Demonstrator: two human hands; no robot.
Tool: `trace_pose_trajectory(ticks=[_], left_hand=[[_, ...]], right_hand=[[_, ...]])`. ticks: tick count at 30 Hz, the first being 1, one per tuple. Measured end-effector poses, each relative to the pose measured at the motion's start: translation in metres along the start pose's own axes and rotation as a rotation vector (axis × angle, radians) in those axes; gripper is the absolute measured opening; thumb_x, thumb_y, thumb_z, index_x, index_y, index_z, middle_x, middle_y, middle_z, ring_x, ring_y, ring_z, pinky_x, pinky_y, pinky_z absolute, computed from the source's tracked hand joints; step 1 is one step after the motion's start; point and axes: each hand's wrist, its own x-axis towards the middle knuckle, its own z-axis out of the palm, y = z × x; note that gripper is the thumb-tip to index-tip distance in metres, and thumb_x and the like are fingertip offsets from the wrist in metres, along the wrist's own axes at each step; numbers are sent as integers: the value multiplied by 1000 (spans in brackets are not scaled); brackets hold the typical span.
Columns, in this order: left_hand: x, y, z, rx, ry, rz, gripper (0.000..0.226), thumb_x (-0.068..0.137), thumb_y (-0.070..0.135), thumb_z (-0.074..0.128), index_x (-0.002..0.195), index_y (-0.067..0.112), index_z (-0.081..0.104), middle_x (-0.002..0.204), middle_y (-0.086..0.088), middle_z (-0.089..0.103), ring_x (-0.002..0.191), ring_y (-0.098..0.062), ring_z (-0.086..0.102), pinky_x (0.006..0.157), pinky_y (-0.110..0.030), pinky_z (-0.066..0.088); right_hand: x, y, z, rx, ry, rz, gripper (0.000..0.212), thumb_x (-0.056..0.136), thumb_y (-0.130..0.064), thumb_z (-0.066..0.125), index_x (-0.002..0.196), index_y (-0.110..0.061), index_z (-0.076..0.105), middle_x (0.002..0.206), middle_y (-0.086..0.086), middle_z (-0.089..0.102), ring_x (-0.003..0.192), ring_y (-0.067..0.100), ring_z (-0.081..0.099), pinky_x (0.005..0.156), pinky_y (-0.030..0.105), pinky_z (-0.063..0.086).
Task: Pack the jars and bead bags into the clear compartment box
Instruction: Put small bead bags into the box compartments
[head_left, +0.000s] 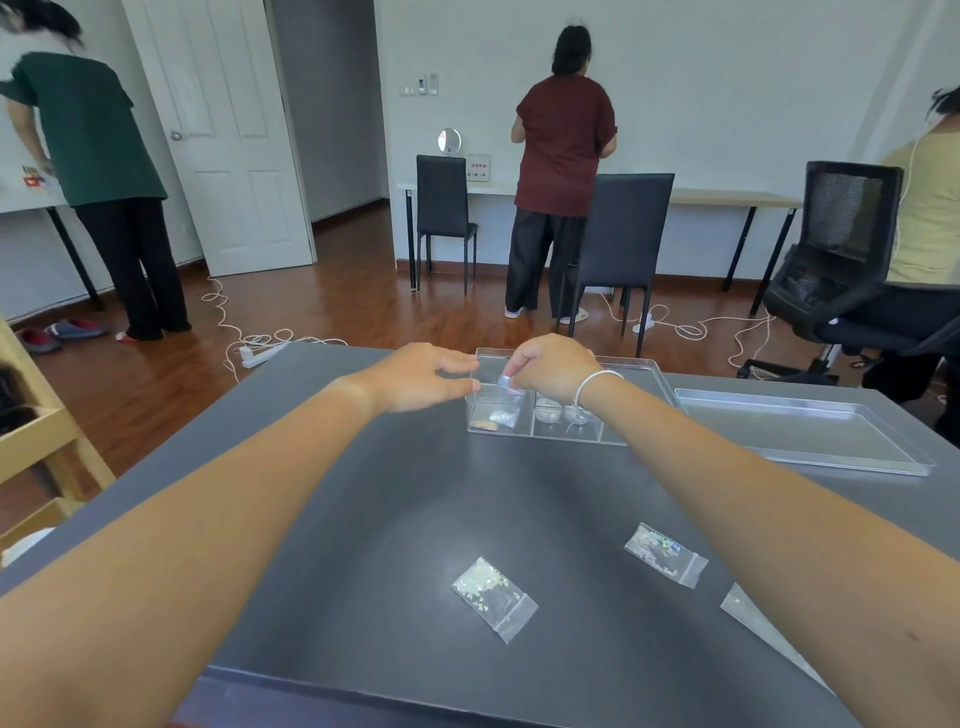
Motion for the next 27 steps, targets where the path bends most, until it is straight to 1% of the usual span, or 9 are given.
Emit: trace_pose_trajectory(ticks=[3, 7, 11, 14, 18, 21, 24, 26, 27], left_hand=[[-1, 0, 0, -1, -1, 5, 46, 88, 37, 54, 131, 21, 50, 146, 8, 40, 135, -7, 32, 111, -24, 18], [-1, 0, 0, -10, 3, 2, 46, 88, 37, 54, 131, 21, 50, 146, 8, 40, 135, -7, 33, 112, -24, 18], [-1, 0, 0, -9, 0, 3, 46, 88, 36, 54, 131, 20, 50, 146, 8, 40, 135, -7, 32, 107, -19, 16], [-1, 0, 0, -14, 1, 1, 46, 88, 37, 54, 131, 20, 50, 146, 8, 39, 136, -7, 32, 109, -21, 17], [-2, 0, 1, -27, 4, -2, 46, 87, 37, 55, 130, 21, 51, 146, 8, 40, 135, -7, 33, 111, -23, 18], [-2, 1, 2, -38, 21, -2, 45, 87, 36, 56, 129, 20, 53, 145, 7, 42, 133, -7, 36, 112, -24, 20], [-4, 2, 5, -46, 48, 4, 43, 87, 34, 56, 127, 18, 54, 144, 4, 44, 132, -9, 37, 111, -24, 22], [-7, 4, 6, -88, 60, -2, 42, 87, 33, 57, 126, 18, 55, 143, 5, 44, 131, -9, 39, 111, -27, 26], [-9, 6, 6, -125, 70, -13, 41, 87, 32, 58, 125, 19, 56, 143, 6, 45, 130, -9, 40, 110, -29, 29]], right_hand=[[4, 0, 3, -59, 40, 14, 15, 83, -19, 57, 80, -29, 68, 104, -6, 70, 104, 20, 57, 103, 38, 32], [6, -1, 10, -140, 50, 12, 22, 84, -16, 52, 86, -27, 71, 104, -5, 70, 104, 21, 57, 96, 35, 29], [8, -2, 12, -186, 36, 9, 25, 84, -17, 51, 88, -26, 74, 107, -4, 71, 107, 23, 56, 97, 36, 29], [8, -1, 12, -209, 44, 17, 26, 85, -19, 51, 92, -26, 74, 111, -3, 70, 109, 24, 55, 98, 35, 29], [6, 1, 11, -211, 94, -10, 27, 85, -18, 50, 91, -30, 74, 114, -5, 69, 111, 24, 54, 98, 36, 30], [-1, 4, 9, -160, 154, -47, 27, 85, -17, 49, 88, -29, 74, 113, -5, 69, 111, 25, 53, 97, 37, 30], [-13, 9, 7, -35, 205, -100, 23, 86, -17, 51, 88, -25, 73, 110, -4, 70, 112, 23, 52, 96, 36, 28], [-25, 12, 6, 57, 235, -119, 20, 86, -17, 53, 87, -23, 73, 109, -3, 71, 113, 22, 52, 100, 36, 28], [-31, 14, 4, 97, 244, -125, 19, 86, -17, 54, 87, -22, 73, 107, -2, 71, 113, 23, 53, 103, 38, 31]])
